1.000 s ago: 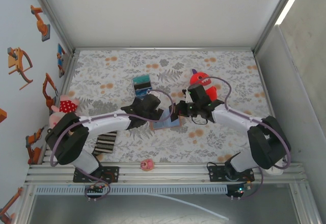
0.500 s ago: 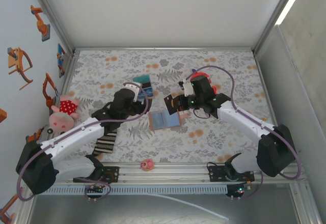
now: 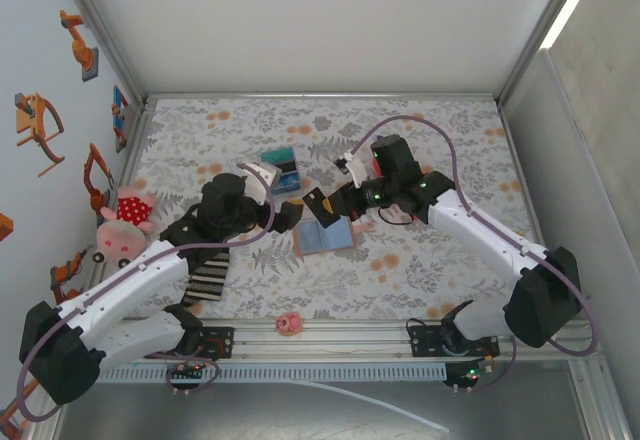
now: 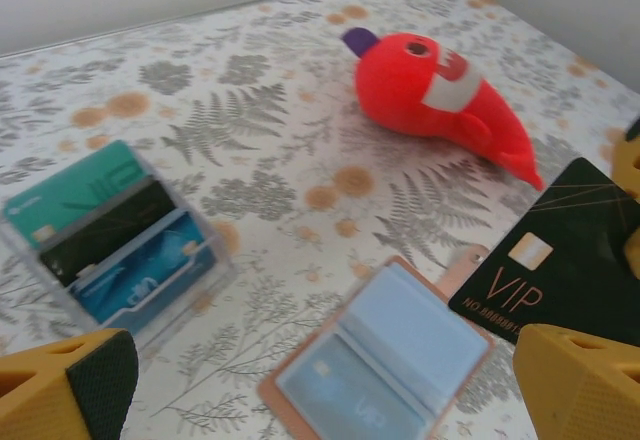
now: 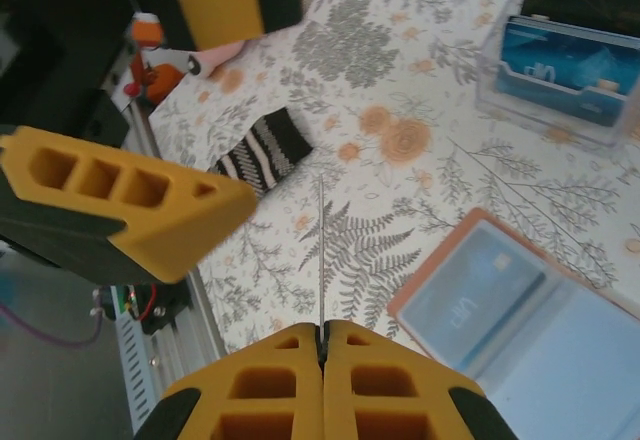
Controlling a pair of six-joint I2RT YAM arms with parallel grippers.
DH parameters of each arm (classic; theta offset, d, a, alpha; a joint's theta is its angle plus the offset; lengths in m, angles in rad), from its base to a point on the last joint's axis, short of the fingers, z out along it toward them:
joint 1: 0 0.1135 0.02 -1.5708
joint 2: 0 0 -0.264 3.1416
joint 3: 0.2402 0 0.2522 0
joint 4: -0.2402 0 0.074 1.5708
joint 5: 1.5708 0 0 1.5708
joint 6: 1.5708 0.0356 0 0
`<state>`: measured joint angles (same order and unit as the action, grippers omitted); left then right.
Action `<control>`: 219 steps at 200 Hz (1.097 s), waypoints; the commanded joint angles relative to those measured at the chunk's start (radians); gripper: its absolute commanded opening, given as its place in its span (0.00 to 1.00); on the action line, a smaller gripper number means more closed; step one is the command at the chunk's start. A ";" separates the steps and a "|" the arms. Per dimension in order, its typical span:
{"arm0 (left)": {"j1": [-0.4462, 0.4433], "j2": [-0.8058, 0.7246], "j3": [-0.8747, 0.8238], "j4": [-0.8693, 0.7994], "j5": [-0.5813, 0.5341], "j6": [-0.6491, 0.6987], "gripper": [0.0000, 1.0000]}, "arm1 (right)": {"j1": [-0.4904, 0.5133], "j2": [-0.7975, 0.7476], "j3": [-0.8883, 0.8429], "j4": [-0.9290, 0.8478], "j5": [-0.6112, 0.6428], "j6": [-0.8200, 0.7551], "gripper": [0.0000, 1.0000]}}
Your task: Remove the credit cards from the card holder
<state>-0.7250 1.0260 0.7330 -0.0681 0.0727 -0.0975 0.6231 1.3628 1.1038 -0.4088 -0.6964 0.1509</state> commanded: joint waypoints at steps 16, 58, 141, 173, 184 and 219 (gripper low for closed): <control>0.003 0.026 0.041 0.020 0.219 0.103 0.97 | 0.013 0.014 0.059 -0.126 -0.094 -0.174 0.00; 0.003 0.061 0.058 0.004 0.358 0.175 0.97 | 0.018 0.043 0.095 -0.221 -0.165 -0.294 0.00; 0.004 0.108 0.090 -0.052 0.541 0.226 0.75 | 0.024 0.078 0.171 -0.378 -0.212 -0.459 0.00; 0.003 0.122 0.098 -0.089 0.598 0.244 0.44 | 0.024 0.084 0.186 -0.394 -0.208 -0.481 0.00; 0.004 0.127 0.101 -0.094 0.609 0.245 0.32 | 0.024 0.086 0.191 -0.395 -0.209 -0.484 0.00; 0.003 0.137 0.106 -0.105 0.633 0.262 0.03 | 0.024 0.089 0.197 -0.384 -0.202 -0.477 0.00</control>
<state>-0.7261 1.1488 0.8112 -0.1490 0.6804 0.1360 0.6399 1.4502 1.2594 -0.7719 -0.8654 -0.3119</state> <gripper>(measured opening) 0.086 0.037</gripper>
